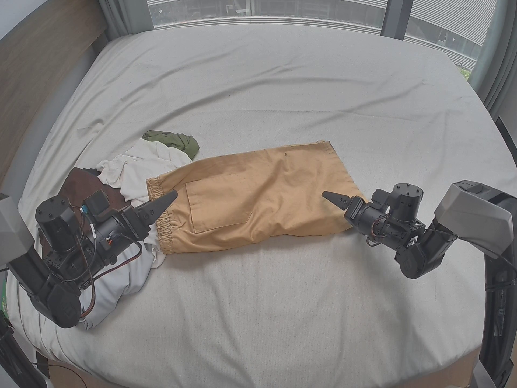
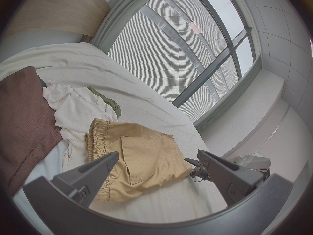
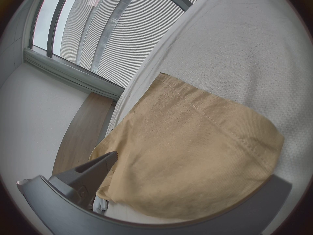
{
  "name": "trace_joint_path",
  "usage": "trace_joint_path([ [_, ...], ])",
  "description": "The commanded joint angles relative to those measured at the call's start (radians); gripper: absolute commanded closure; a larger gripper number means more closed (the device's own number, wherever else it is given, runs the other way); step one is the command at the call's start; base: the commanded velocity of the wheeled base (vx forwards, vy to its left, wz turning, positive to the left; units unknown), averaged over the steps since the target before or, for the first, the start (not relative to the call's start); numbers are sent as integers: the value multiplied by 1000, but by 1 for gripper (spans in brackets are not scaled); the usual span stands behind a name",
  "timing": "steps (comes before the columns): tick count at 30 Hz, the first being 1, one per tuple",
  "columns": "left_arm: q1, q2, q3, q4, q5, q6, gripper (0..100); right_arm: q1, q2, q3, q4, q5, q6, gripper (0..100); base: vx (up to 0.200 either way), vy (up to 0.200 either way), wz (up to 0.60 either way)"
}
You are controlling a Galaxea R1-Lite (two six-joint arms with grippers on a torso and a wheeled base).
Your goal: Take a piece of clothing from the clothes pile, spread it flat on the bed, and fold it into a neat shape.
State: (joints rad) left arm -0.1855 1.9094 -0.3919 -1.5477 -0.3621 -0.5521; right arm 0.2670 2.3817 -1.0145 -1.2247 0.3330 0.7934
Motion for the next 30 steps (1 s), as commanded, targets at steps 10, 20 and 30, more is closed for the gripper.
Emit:
trace_joint_path([
  [10, 1, -6, -2, 0, 0, -2, 0, 21, 33, 2, -42, 1, 41, 0, 0, 0, 0],
  [20, 5, 0, -4, 0, 0, -2, 0, 21, 36, 8, -49, 0, 40, 100, 0, 0, 0],
  [30, 9, -7, -8, 0, 0, -3, 0, 58, -19, 116, -62, -2, -37, 100, 0, 0, 0],
])
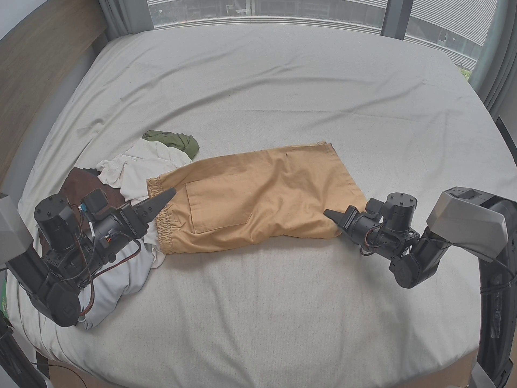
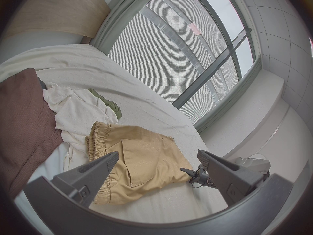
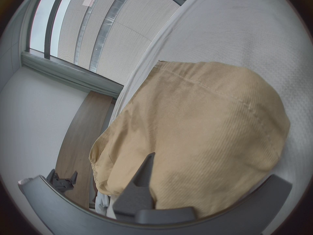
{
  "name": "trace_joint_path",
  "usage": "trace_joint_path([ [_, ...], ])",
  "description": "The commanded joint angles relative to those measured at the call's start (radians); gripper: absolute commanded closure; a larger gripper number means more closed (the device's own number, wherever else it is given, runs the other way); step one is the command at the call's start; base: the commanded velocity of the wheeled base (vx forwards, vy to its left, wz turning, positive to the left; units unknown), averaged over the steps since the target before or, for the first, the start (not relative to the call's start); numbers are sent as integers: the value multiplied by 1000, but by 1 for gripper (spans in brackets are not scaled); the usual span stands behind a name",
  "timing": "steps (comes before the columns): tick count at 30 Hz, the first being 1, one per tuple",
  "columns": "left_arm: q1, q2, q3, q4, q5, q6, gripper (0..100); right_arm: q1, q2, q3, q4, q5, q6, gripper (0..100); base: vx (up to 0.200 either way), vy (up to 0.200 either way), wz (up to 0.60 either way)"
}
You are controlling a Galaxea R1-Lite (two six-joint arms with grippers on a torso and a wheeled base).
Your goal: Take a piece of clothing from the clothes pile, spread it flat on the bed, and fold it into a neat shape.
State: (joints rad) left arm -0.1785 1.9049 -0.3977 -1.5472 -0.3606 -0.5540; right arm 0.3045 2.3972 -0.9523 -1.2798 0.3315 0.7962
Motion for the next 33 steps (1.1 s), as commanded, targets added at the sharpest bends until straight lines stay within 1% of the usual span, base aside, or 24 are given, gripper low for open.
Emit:
trace_joint_path([
  [1, 1, -3, -3, -1, -1, -1, 0, 25, -36, 66, -9, -2, -54, 100, 0, 0, 0],
  [4, 1, 3, -3, -1, -1, -1, 0, 35, -41, 112, -49, -15, -89, 100, 0, 0, 0],
  [6, -1, 6, -3, -1, -1, -1, 0, 33, -43, 124, -61, -17, -97, 100, 0, 0, 0],
  [14, -4, 6, -1, 1, -1, -3, 0, 30, -122, 201, -55, -17, -127, 100, 0, 0, 0],
  [17, -4, 5, -1, 1, -1, -3, 0, 30, -144, 245, -53, -20, -160, 100, 0, 0, 0],
  [19, -4, 2, -1, -1, -1, -3, 0, 27, -150, 271, -53, -28, -175, 100, 0, 0, 0],
  [20, -4, 0, -1, 1, -1, -3, 0, 25, -150, 290, -61, -52, -184, 100, 0, 0, 0],
  [23, -6, 0, -1, 1, -1, -4, 0, 24, -150, 333, -67, -74, -210, 100, 0, 0, 0],
  [28, -4, 2, -1, 1, -1, -3, 0, 22, -153, 405, -118, -75, -239, 100, 0, 0, 0],
  [33, -6, 3, -1, 1, -1, -3, 0, 10, -174, 480, -124, -75, -275, 100, 0, 0, 0],
])
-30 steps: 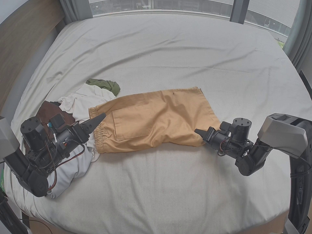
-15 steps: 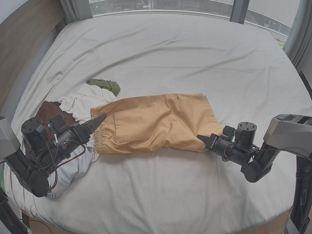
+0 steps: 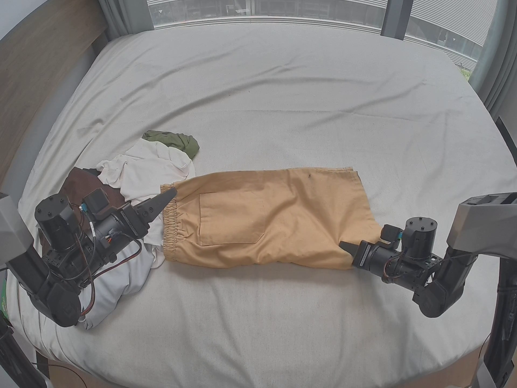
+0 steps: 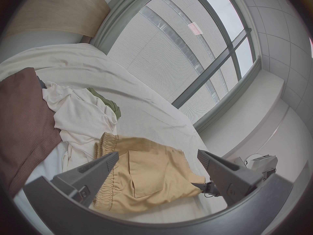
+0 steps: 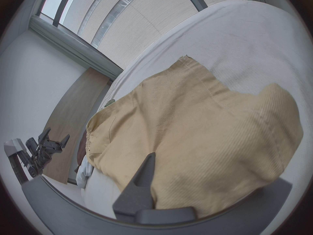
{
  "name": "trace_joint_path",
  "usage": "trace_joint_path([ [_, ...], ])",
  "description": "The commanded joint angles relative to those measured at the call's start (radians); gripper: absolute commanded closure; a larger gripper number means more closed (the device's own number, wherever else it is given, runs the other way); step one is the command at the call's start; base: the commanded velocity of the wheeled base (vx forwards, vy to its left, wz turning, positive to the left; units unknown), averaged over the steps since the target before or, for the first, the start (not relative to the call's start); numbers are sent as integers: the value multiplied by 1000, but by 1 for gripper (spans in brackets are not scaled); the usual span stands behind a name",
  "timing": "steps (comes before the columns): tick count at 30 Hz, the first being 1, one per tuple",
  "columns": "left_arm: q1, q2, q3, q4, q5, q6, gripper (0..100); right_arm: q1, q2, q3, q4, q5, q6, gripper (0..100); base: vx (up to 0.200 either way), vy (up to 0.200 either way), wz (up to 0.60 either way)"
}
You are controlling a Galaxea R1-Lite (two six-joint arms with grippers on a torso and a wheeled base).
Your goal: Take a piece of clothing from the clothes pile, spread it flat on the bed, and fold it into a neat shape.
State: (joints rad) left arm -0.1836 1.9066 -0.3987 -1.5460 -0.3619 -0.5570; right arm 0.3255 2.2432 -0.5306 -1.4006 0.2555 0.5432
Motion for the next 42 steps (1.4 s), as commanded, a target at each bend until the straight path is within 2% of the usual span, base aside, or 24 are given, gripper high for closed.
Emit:
trace_joint_path([
  [1, 0, 2, 0, 0, 0, -1, 0, -14, -25, 70, -3, 1, -28, 100, 0, 0, 0],
  [17, -2, 0, 0, 0, 0, -1, 0, -65, -74, 297, -80, 1, -127, 100, 0, 0, 0],
  [24, -7, 3, 9, 0, 0, 0, 0, -68, -60, 343, -138, -1, -127, 100, 0, 0, 0],
  [31, -23, 15, 31, 0, -3, 2, 0, -59, -51, 342, -138, -39, -127, 100, 0, 0, 0],
  [32, -28, 17, 32, 0, -3, 2, 0, -57, -51, 342, -138, -39, -127, 0, 0, 0, 0],
  [42, -43, 32, 46, 0, -5, 0, 0, -69, -105, 356, -138, -99, -134, 0, 0, 0, 0],
])
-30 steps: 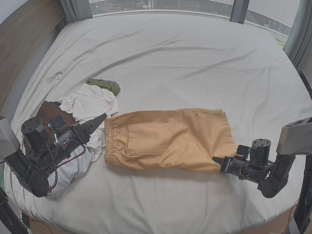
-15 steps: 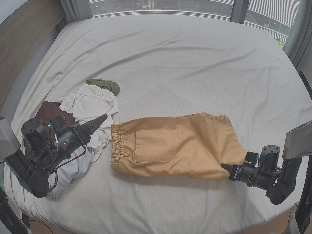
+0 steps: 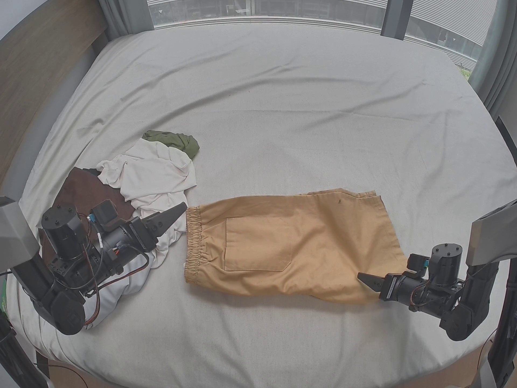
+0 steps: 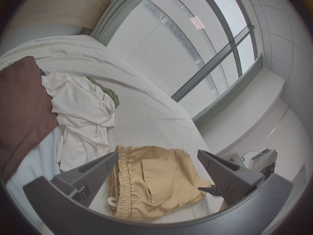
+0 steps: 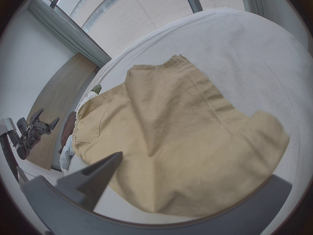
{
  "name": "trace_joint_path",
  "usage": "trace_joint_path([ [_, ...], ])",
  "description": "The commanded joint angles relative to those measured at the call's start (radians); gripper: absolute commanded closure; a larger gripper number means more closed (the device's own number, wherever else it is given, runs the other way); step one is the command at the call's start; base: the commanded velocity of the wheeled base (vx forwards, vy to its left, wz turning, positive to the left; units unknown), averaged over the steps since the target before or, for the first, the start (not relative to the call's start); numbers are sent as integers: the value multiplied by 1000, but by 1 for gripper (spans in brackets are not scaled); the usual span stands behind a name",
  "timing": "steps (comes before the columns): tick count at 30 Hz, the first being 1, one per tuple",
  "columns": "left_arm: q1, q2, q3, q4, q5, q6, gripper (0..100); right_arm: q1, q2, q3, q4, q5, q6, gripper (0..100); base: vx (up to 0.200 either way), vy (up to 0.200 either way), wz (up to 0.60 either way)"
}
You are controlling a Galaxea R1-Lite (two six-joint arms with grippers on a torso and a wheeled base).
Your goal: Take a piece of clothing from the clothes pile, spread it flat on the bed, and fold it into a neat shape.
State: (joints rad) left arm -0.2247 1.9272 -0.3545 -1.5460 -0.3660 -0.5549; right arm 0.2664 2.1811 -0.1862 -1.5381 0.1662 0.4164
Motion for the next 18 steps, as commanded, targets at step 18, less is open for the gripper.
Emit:
trace_joint_path([
  [18, -10, 15, 14, 4, -2, -8, 0, -159, -208, -96, 13, 62, -71, 0, 0, 0, 0],
])
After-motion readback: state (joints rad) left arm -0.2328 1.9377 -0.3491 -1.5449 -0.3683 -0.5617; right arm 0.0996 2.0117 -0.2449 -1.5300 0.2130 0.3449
